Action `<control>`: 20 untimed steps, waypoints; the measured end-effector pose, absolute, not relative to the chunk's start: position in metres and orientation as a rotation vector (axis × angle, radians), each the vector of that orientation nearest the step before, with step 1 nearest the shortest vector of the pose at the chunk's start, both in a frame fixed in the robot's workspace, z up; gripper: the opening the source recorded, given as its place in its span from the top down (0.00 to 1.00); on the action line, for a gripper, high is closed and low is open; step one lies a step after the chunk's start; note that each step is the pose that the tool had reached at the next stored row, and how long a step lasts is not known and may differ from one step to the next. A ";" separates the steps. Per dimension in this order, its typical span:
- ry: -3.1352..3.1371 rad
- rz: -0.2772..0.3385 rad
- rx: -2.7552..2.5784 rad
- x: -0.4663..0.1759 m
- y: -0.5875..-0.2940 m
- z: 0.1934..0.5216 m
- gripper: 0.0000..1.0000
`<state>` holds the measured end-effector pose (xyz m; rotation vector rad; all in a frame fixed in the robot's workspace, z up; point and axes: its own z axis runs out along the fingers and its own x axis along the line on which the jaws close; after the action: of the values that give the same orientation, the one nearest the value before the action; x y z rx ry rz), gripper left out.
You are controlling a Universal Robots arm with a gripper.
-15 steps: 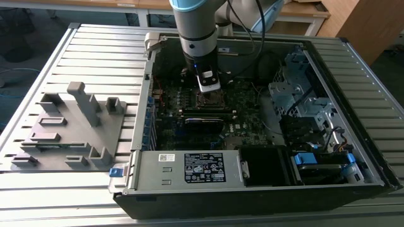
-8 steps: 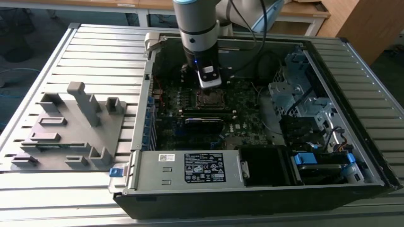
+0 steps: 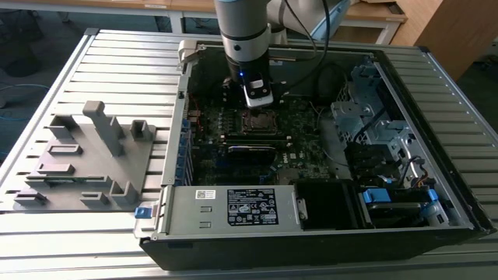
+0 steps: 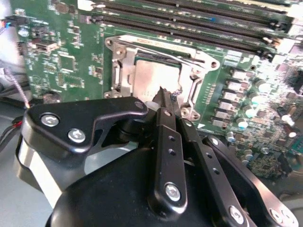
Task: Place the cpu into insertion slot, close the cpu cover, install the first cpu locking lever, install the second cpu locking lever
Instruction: 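Install the first cpu locking lever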
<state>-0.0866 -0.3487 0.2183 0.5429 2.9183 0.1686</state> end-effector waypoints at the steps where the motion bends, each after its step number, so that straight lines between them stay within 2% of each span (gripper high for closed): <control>1: 2.930 0.165 0.545 -0.087 -0.349 0.218 0.90; 15: 2.972 0.169 0.408 -0.086 -0.349 0.217 0.90; 20: 2.990 0.120 0.388 -0.085 -0.349 0.216 0.90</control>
<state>-0.0848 -0.3486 0.2160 0.3885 2.9904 0.1202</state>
